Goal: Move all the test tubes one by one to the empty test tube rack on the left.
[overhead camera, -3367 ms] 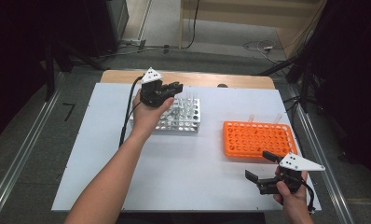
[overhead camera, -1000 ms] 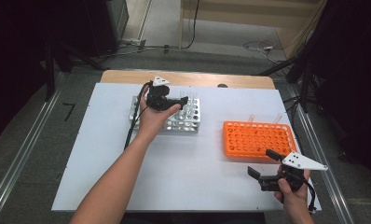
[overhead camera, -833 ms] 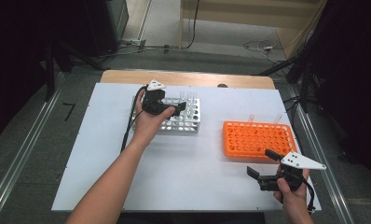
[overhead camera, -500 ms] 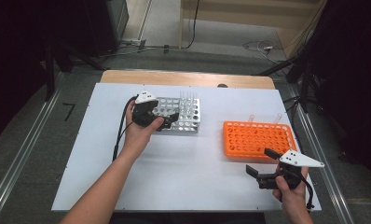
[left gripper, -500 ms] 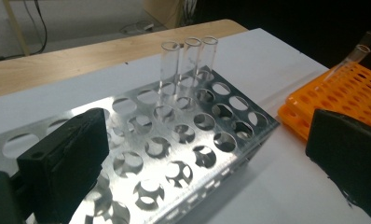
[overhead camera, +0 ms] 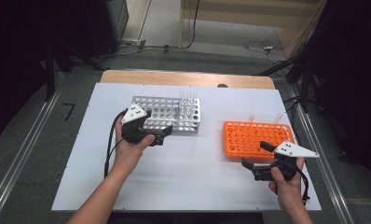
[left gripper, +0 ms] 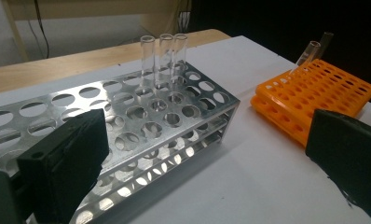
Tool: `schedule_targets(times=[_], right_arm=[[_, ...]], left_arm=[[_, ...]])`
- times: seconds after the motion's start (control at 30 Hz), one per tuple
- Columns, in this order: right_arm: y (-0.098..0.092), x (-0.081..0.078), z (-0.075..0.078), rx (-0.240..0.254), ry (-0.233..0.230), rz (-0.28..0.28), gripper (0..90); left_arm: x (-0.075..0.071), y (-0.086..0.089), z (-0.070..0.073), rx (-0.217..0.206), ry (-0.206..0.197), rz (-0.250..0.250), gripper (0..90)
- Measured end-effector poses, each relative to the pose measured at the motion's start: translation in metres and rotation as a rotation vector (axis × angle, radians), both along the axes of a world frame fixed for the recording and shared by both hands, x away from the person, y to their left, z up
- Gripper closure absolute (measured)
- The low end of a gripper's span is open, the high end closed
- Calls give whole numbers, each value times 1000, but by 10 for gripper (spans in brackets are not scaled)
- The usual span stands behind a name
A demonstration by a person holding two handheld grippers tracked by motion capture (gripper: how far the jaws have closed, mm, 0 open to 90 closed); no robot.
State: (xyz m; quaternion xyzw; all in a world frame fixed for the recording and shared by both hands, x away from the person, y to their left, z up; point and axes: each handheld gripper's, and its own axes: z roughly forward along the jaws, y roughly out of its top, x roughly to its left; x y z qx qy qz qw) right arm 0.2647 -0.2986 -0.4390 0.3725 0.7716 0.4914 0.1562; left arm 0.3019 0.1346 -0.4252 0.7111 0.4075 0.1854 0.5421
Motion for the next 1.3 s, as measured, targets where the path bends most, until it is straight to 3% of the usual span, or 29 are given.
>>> schedule_targets(times=[0.2, 0.47, 0.7, 0.93, 1.1, 1.3], right_arm=[[10, 10, 4, -37, 7, 0, 0], [13, 32, 9, -31, 20, -13, 0], [14, 53, 9, -33, 39, -37, 0], [9, 76, 7, -30, 66, -65, 50], [6, 93, 3, -23, 97, -147, 276], [4, 108, -10, -101, 141, -226, 421]], left_arm=[[-22, 7, -2, -1, -29, -1, 0], [-50, 8, -13, 21, -42, -8, 0], [-63, 10, -21, 14, -31, -18, 0], [-65, 15, -27, 7, -10, -17, 0], [-65, 16, -27, 4, -11, -9, 0], [-62, 13, -31, 12, -4, -21, 0]])
